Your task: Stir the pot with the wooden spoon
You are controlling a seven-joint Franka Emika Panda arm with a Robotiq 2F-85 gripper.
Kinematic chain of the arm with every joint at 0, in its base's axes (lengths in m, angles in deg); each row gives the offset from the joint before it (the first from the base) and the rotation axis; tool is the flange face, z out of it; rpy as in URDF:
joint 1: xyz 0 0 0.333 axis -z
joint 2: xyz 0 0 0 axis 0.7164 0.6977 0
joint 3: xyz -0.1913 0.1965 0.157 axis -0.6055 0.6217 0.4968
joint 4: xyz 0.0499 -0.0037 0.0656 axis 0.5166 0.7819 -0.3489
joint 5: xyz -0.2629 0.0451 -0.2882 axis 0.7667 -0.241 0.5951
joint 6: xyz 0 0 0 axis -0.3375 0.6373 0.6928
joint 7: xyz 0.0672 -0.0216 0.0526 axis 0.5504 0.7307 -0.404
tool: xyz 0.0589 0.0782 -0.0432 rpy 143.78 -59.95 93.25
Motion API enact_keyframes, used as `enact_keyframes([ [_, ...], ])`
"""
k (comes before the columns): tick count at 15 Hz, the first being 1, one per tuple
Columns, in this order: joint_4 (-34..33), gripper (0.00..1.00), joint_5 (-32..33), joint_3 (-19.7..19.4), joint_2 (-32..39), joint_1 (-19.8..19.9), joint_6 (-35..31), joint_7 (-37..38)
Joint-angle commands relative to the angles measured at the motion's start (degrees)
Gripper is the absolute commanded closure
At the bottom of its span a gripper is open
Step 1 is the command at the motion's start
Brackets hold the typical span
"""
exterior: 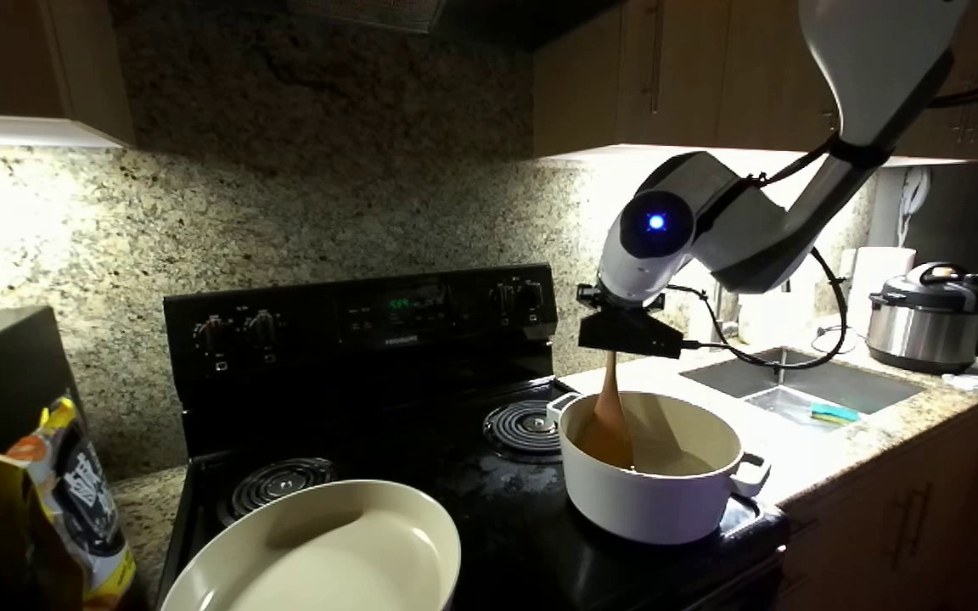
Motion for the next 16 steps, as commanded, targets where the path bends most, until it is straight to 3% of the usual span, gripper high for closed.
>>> enact_keyframes([
  [1, 0.59, 0.93, 4.62, -2.65, -0.01, 2.19, -3.01, -1.19],
  [9, 3.61, 0.93, 13.44, -7.65, -0.29, 3.87, -4.82, 1.43],
  [16, 4.60, 0.93, 10.84, -6.55, 0.94, 2.04, -4.00, -0.14],
])
